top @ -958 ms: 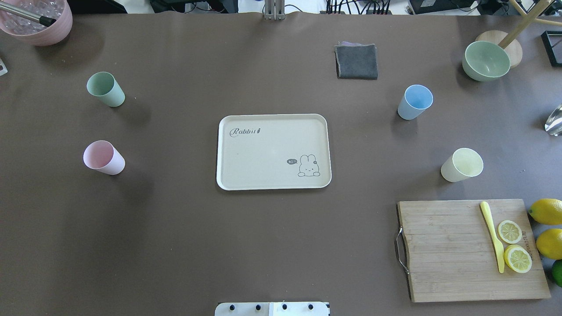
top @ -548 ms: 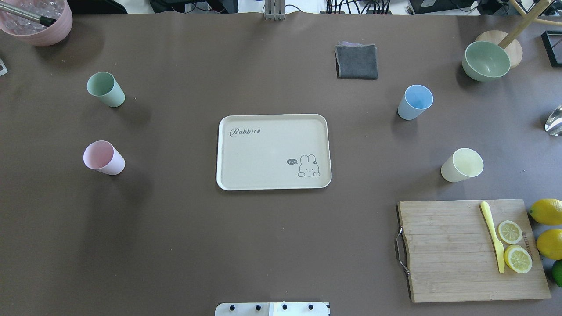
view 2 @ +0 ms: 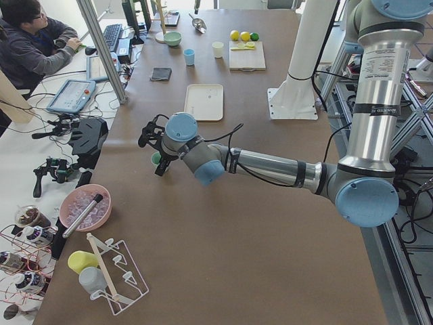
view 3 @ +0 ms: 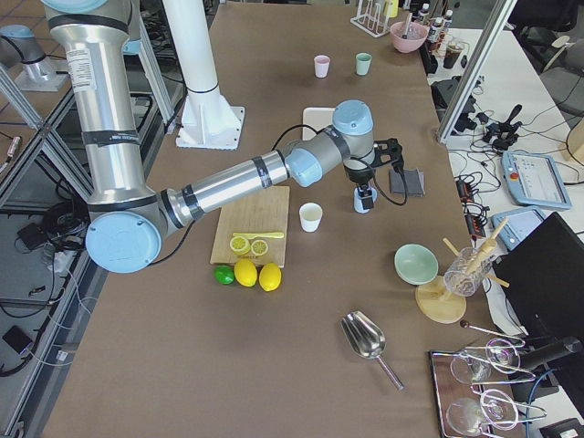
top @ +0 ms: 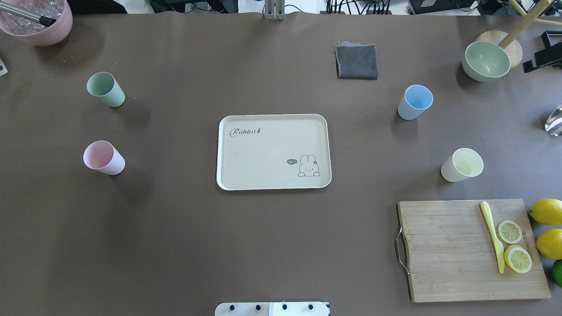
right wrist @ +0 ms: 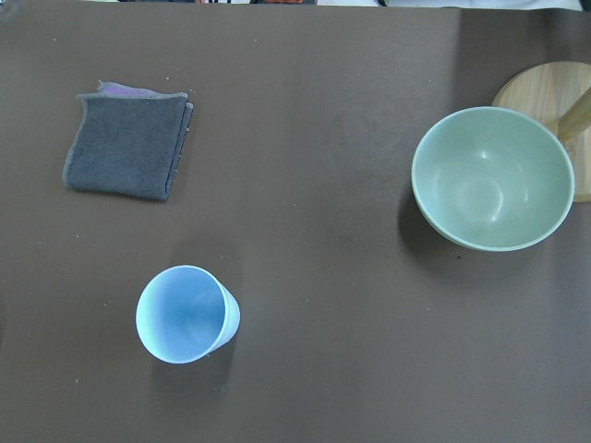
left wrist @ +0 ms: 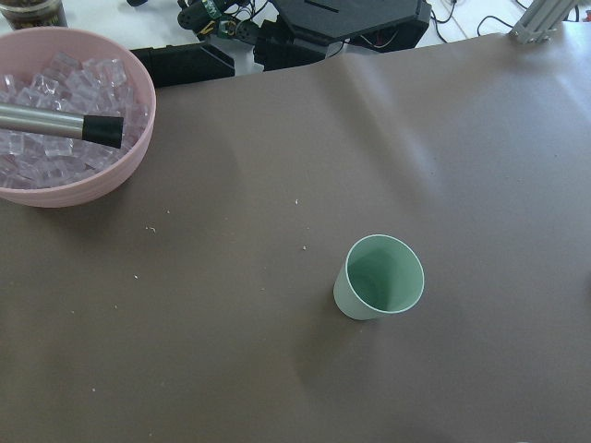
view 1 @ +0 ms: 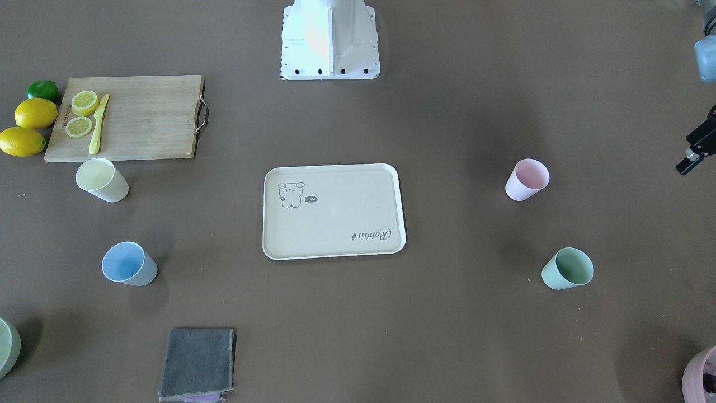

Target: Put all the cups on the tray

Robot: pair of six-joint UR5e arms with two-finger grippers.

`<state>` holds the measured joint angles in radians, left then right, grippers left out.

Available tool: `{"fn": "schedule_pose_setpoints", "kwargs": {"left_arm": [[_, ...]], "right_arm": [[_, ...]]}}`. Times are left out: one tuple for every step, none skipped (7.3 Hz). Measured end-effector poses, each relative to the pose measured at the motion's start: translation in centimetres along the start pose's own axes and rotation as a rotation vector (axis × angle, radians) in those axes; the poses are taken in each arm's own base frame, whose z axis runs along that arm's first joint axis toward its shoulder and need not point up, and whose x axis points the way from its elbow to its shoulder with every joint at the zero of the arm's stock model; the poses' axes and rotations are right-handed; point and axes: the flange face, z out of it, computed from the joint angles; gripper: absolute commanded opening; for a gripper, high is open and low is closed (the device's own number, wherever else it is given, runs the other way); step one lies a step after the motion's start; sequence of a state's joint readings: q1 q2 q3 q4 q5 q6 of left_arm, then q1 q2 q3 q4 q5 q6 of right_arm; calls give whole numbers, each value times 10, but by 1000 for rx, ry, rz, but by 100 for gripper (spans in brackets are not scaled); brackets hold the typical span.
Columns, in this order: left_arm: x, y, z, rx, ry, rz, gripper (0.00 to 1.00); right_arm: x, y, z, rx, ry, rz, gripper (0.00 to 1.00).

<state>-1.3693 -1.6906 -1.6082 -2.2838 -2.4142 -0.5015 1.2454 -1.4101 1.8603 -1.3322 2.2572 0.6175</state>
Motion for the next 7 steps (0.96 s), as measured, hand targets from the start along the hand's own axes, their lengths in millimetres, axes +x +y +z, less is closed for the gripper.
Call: {"fn": "schedule_pose_setpoints", "kwargs": {"left_arm": [[7,-22,34,-31,1,-1,97],[15,-38,65,-59,-1,6,91],[29,-45,96,-77,-21,25,77],[48,-47,129,-86,-57,55,65],[59,-47,155,-94,-85,75,60],[62,-44,173,-105,-101,83,58],[61,-41,184,-112,-120,86,55]], "right_arm": [[-26,4,20,-5,20,29,100],[-39,7,31,-8,30,37,100],[-45,10,36,-11,32,37,100],[-49,12,39,-15,33,35,100],[-51,13,41,-18,33,32,100],[-51,14,43,-21,34,31,100],[-52,14,45,-23,35,30,100]]}}
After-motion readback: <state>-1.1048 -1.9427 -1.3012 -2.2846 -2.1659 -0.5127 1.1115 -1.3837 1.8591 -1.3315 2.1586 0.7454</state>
